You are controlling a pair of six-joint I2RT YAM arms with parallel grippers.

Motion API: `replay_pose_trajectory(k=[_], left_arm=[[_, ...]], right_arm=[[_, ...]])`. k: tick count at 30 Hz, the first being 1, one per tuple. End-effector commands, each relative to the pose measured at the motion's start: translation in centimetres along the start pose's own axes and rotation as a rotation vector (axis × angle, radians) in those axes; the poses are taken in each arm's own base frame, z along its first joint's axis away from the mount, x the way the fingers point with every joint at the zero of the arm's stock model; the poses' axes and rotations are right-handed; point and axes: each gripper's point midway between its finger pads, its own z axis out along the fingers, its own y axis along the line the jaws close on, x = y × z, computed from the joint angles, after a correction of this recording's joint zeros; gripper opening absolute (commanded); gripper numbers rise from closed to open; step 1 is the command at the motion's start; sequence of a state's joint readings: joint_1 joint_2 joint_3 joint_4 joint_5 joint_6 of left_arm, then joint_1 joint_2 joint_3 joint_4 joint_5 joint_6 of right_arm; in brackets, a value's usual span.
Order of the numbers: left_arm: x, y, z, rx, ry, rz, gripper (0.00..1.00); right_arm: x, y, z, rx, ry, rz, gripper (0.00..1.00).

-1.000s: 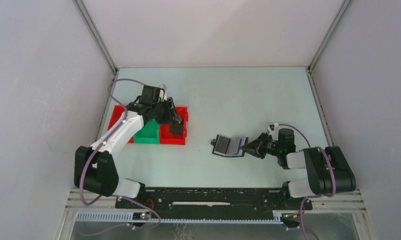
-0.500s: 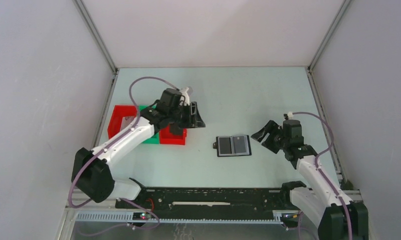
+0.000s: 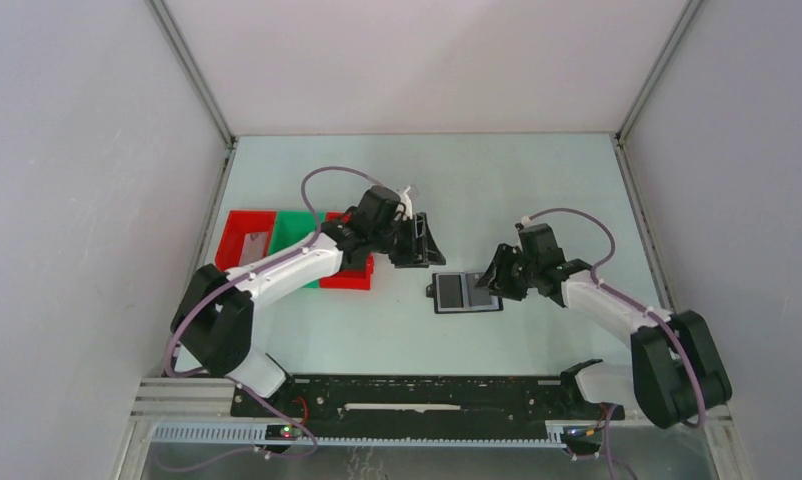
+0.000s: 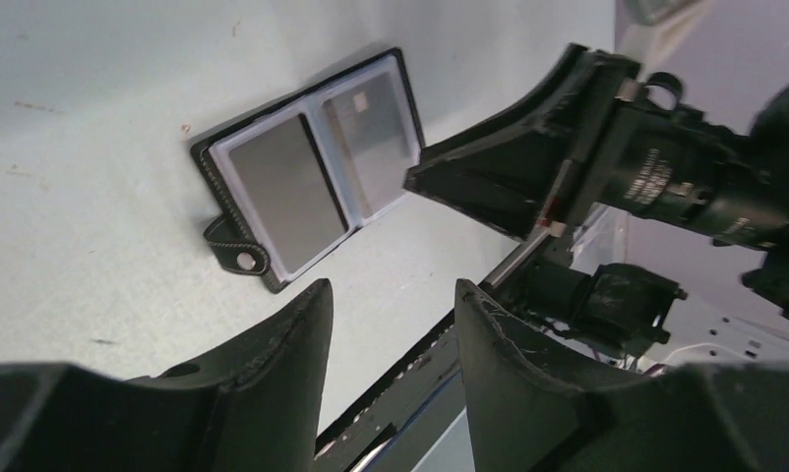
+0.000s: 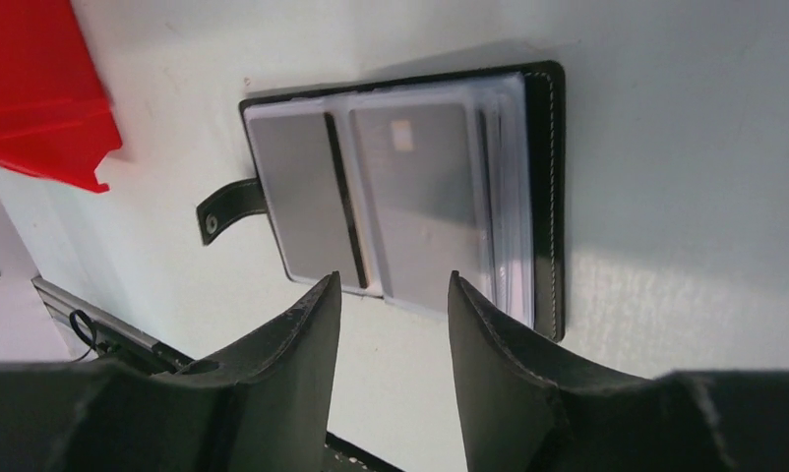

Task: Take the credit cards out of the card holder
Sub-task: Remove the credit card from the card holder.

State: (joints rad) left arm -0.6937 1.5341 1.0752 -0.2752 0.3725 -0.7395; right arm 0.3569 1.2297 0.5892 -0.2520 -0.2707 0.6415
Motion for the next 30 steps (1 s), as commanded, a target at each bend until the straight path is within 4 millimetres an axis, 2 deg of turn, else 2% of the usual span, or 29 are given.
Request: replay_pose_trajectory(k=[1,4,9,15,22,27,30], left_arm=[[0.1,-0.5,1.0,0.05,-0.005,-0.057,0.54],[0.5,-0.1,1.2,0.049,0.001,-0.066,0.54],[0.6,0.1,1.3,0.038,0.008,-0.059,0.54],[0.9,0.9,2.1,0.018,0.033,-0.063,0.54],[2.3,2.2,3.6,-0.001,0.094,-0.078,0.54],[3.0,2.5,4.5,0.007,0.124,-0.09,0.54],[3.5,3.1,5.1,-0.004,0.143,-0.1,0.54]], right_arm=[[-2.1,1.0,0.8,-0.039,-0.02,-0.032,0.53],[-2.2,0.4,1.3,-0.022,-0.017,-0.031,0.59],[-2.2,-0.1,1.6,-0.004,-0.016,-0.041,0.63],[-2.1,-0.2,1.9,-0.001,-0.007,-0.043,0.64],[-2.6,-0.5,1.0,0.028,-0.057,-0.061,0.66],[-1.7,-0.7,1.9,0.023,-0.008,-0.057,0.67],[-1.4,-0.1,2.3,-0.007,0.003,-0.066,0.67]])
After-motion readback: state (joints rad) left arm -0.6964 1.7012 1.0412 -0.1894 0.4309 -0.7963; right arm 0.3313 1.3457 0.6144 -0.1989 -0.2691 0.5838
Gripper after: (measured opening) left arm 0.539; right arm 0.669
